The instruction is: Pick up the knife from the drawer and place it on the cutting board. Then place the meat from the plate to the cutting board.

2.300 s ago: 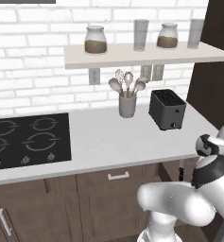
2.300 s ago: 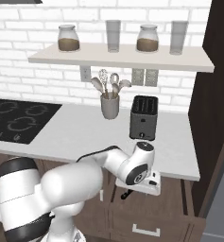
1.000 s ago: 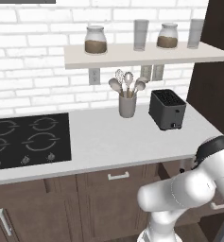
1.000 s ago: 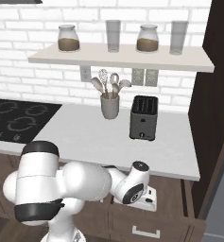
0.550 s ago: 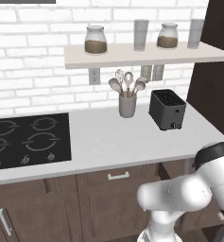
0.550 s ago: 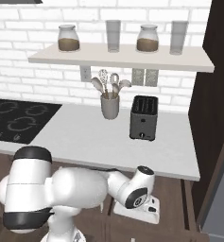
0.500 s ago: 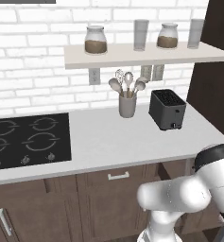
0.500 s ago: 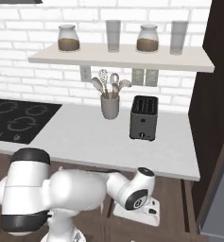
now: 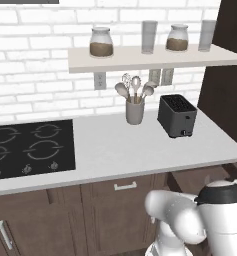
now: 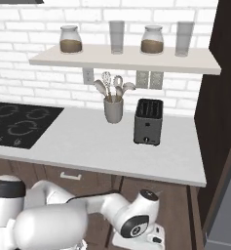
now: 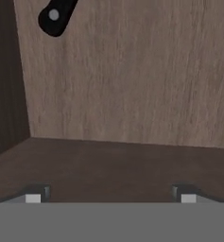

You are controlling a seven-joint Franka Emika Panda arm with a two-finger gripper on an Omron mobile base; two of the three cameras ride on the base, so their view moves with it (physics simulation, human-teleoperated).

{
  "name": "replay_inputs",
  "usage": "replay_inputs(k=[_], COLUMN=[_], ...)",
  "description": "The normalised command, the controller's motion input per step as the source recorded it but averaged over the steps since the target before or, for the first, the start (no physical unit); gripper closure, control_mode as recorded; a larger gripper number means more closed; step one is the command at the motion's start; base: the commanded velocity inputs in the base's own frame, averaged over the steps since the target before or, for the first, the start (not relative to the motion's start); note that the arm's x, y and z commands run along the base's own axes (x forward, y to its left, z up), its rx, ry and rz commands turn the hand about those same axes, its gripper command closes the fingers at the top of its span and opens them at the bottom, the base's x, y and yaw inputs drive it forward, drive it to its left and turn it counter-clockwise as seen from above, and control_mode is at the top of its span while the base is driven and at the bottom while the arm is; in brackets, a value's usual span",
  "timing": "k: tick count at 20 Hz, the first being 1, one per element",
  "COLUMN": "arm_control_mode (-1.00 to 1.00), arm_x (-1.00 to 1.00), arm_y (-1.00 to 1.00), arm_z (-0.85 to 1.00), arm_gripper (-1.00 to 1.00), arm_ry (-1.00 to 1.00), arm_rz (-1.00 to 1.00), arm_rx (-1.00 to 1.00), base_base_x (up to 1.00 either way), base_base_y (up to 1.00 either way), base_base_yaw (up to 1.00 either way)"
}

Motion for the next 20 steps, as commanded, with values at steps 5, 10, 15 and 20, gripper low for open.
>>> replay_inputs(k=[5, 10, 15, 20], arm_control_mode=[-1.0, -1.0, -1.0, -1.0], arm_x=[0.5, 0.94, 0.89, 0.64], arm_y=[0.02, 0.05, 0.0, -0.16], arm_z=[0.5, 0.5, 0.07, 0.0], arm_gripper=[-1.0, -1.0, -1.0, -1.0], arm_ry=[-0.02, -0.01, 0.0, 0.0], arm_rz=[-0.12, -0.22, -0.32, -0.24], arm_rx=[0.0, 0.0, 0.06, 0.13], base_base_x=[0.0, 0.0, 0.0, 0.0], base_base_y=[0.0, 0.0, 0.0, 0.0], base_base_yaw=[0.0, 0.0, 0.0, 0.0])
